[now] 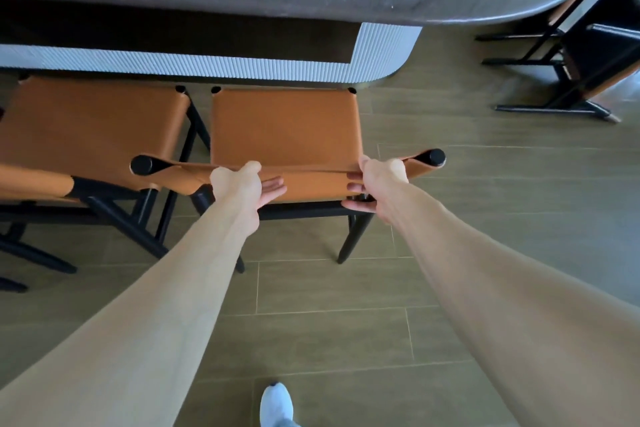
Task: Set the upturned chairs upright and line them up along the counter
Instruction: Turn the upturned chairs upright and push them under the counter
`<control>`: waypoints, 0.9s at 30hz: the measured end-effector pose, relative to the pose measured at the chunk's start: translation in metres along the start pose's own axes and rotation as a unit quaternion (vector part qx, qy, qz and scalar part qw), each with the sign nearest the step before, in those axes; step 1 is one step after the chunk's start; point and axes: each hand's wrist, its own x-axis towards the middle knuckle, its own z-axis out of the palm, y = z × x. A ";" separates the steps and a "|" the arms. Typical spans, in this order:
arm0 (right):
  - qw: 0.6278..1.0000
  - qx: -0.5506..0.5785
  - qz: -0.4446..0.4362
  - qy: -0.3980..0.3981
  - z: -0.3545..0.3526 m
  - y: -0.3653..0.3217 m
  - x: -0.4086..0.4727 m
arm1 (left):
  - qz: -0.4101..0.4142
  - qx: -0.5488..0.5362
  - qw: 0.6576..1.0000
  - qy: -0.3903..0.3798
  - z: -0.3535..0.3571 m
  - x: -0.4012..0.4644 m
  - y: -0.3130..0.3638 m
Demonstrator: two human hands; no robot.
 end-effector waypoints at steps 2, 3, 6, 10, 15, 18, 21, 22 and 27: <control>1.000 -0.030 0.002 -0.005 -0.005 -0.005 -0.008 | -0.004 0.076 0.997 0.001 0.001 -0.010 0.003; 0.999 -0.052 0.003 -0.006 -0.009 -0.008 -0.014 | -0.017 0.119 0.993 -0.005 0.003 -0.018 0.005; 0.992 -0.120 -0.025 0.008 -0.026 -0.023 -0.037 | -0.047 0.205 0.975 -0.075 0.016 -0.046 0.018; 0.989 -0.107 -0.101 0.024 -0.076 -0.064 -0.077 | -0.007 0.257 0.952 -0.166 0.056 -0.100 0.049; 0.968 -0.028 -0.249 0.029 -0.194 -0.120 -0.110 | 0.169 0.245 0.922 -0.249 0.147 -0.195 0.084; 0.947 0.058 -0.315 0.033 -0.279 -0.148 -0.115 | 0.236 0.175 0.912 -0.287 0.217 -0.260 0.091; 0.925 0.120 -0.358 0.046 -0.369 -0.165 -0.102 | 0.288 0.147 0.894 -0.311 0.281 -0.315 0.077; 0.919 0.139 -0.365 0.049 -0.398 -0.170 -0.096 | 0.306 0.139 0.884 -0.325 0.302 -0.328 0.068; 0.915 0.188 -0.349 0.070 -0.543 -0.184 -0.070 | 0.307 0.087 0.890 -0.325 0.408 -0.391 0.020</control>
